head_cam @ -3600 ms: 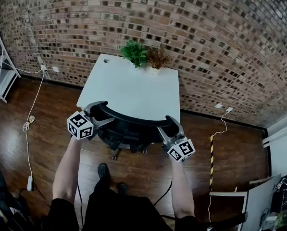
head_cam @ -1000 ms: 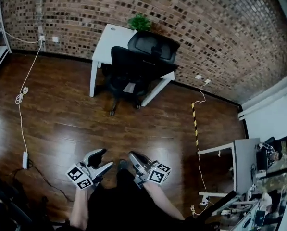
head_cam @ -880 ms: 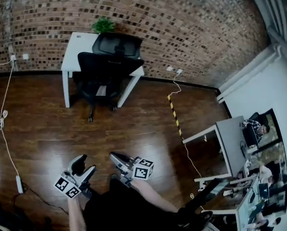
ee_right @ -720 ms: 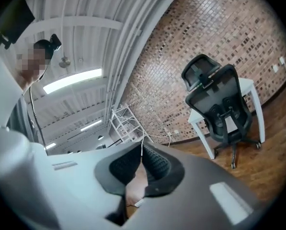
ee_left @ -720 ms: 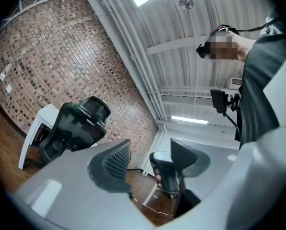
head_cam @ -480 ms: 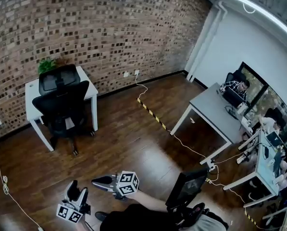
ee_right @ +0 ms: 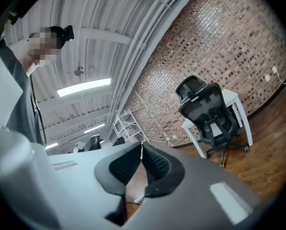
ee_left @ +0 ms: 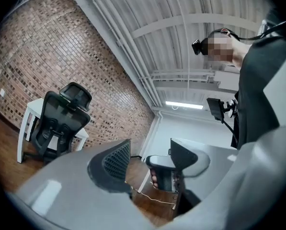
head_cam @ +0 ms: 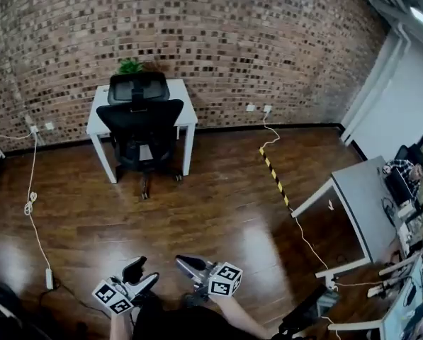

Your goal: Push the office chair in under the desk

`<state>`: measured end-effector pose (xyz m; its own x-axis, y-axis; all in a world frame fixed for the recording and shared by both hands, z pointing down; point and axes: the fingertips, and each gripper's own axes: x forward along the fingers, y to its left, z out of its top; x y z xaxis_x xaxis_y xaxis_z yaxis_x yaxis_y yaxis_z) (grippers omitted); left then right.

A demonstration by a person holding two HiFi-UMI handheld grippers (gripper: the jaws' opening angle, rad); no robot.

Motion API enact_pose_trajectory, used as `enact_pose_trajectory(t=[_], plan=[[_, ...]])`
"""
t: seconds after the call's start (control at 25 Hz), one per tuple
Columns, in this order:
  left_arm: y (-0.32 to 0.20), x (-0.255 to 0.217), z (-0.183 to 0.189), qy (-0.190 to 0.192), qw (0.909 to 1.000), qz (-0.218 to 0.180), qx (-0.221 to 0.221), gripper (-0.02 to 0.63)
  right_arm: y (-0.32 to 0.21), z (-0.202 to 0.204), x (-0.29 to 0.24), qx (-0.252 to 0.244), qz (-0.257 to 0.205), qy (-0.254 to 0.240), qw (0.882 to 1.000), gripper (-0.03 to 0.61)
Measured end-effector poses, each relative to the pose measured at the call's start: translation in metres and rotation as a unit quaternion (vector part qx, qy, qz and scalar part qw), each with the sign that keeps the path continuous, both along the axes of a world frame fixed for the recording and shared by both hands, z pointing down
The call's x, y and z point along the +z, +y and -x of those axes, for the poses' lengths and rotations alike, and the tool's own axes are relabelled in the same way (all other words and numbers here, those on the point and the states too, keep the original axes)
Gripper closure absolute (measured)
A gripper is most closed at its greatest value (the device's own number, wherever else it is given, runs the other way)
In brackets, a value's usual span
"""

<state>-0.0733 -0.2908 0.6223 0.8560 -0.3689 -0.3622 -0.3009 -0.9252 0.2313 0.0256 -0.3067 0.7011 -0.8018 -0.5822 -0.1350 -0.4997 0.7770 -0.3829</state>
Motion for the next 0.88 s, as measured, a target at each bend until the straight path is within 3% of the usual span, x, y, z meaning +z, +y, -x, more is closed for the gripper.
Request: enact_pose_trajectory(t=[0.12,0.24,0.44,0.6,0.88], plan=[[0.026,-0.018,0.030,-0.032,0.9994,0.001,-0.013,0.262,0.006,0.015,-0.030,0.015,-0.012,-0.041,0.999,0.578],[0.036,-0.010,0.044,-0.043,0.9990,-0.007,-0.010,0.262,0.014,0.023,-0.041,0.019,-0.045,-0.046,0.998,0.578],[0.038,-0.023,0.059,-0.028,0.9995,-0.017,-0.004,0.262,0.039,0.049,-0.067,0.026,-0.097,-0.007,0.995,0.578],[0.057,-0.057,0.066,-0.023,0.9993,-0.028,0.012,0.262,0.065,0.064,-0.101,0.049,-0.109,0.018,0.993,0.578],[0.067,-0.085,0.128,0.017,0.9995,-0.025,0.008,0.264,0.090,0.126,-0.141,0.069,-0.145,0.049,0.986,0.578]])
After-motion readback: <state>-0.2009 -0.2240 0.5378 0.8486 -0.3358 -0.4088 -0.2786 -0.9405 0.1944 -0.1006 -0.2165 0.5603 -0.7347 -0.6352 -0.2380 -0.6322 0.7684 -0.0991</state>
